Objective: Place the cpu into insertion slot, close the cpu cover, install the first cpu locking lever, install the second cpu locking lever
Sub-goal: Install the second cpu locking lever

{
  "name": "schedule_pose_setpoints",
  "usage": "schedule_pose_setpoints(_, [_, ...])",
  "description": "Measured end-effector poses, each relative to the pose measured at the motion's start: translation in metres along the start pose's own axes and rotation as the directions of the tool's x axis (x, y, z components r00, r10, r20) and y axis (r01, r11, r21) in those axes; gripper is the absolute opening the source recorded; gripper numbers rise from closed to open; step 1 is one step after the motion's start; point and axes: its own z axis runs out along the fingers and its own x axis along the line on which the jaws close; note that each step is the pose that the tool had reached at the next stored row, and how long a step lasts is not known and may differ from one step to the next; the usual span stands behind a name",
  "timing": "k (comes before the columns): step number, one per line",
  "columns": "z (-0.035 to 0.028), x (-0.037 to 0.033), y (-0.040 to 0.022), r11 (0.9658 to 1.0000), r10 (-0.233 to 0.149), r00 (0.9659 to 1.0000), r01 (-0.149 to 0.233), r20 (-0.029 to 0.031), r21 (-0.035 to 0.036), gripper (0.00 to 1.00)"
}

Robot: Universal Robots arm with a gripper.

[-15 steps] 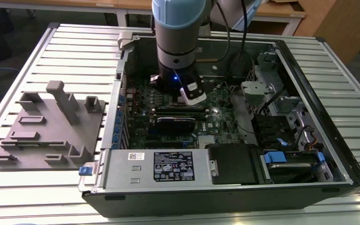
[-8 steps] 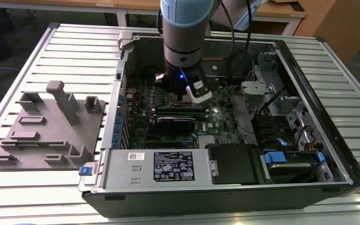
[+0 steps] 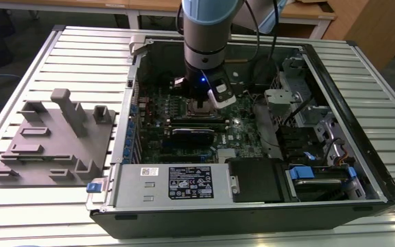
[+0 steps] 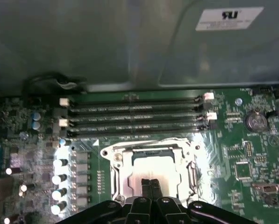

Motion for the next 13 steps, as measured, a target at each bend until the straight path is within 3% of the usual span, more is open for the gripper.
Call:
schedule_pose_setpoints(1, [0.0002, -0.0003, 0.0010, 0.9999, -0.001, 1.0000, 0.001, 0.0009, 0.0133, 0.10])
schedule_pose_setpoints(3, [0.0007, -0.0002, 0.0036, 0.9998, -0.001, 1.0000, 0.001, 0.0014, 0.0223, 0.10])
schedule_pose_setpoints(6, [0.0017, 0.0002, 0.0085, 0.9997, -0.001, 1.0000, 0.001, 0.0017, 0.0242, 0.10])
schedule_pose_setpoints(13, [0.0021, -0.0057, 0.0093, 0.9997, -0.001, 1.0000, 0.001, -0.0011, 0.0255, 0.10])
